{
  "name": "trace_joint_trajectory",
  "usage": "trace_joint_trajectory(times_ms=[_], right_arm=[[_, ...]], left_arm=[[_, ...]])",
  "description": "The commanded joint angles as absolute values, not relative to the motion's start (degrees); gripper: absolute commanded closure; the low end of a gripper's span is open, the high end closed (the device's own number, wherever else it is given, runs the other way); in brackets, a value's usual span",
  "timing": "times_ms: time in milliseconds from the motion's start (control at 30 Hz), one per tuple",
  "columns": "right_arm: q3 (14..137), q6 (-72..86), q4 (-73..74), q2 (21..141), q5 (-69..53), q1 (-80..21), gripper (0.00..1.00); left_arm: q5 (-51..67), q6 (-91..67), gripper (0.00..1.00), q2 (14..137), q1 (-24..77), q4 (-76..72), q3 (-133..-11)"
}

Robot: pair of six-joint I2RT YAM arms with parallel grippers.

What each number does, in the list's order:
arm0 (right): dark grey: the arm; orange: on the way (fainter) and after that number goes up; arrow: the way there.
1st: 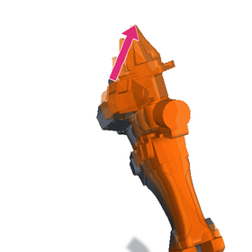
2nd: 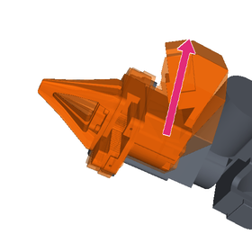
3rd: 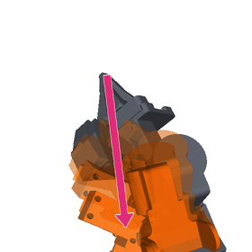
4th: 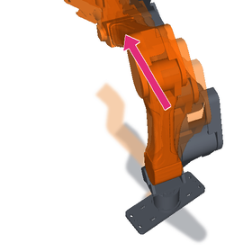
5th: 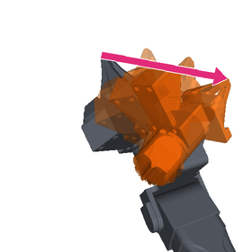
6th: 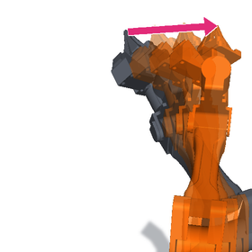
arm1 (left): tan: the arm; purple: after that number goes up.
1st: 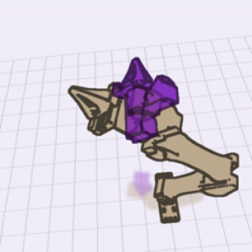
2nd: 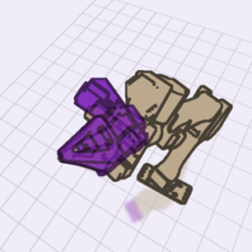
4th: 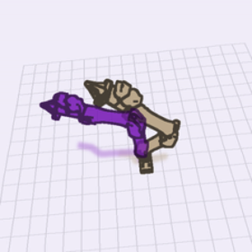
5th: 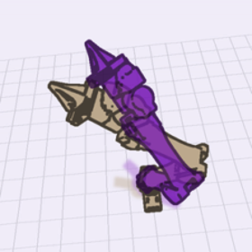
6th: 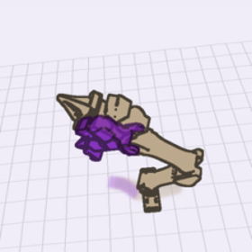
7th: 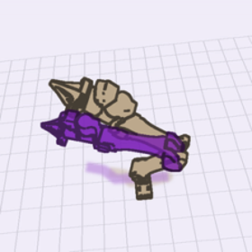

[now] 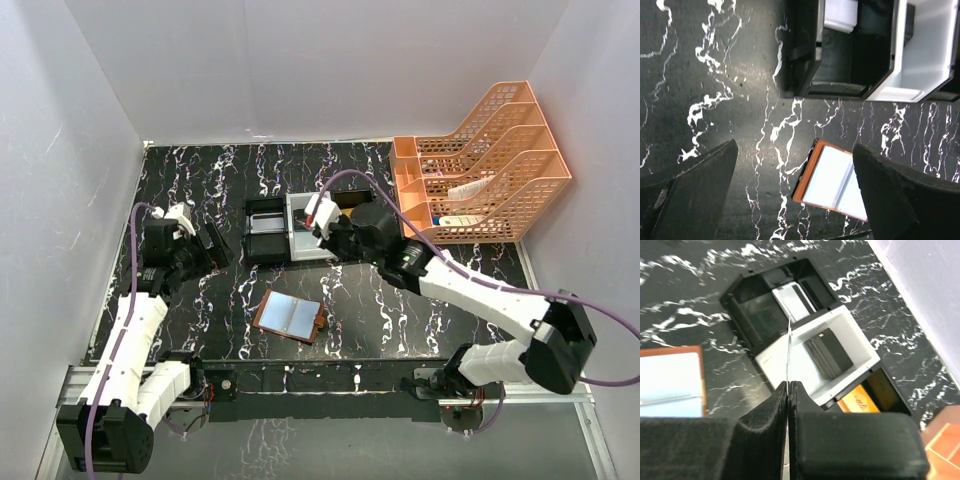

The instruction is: Take the credit cards out of the card holder

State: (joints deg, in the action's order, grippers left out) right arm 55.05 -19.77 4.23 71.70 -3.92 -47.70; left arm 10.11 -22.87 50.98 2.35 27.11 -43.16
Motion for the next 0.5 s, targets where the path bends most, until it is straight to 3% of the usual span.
trace_joint_trajectory(times_ms=[0,467], right_arm=[[60.69,-29.69,4.49,76.67,5.40,-48.01,1.00],[69.10,-35.12,4.24,93.53,8.73,-47.54,1.00]], left_arm=[[11.90,-22.26,0.01,48.77,1.93,24.86,-41.06],[5.62,-23.29,0.01,47.36,1.93,26.43,-41.43]])
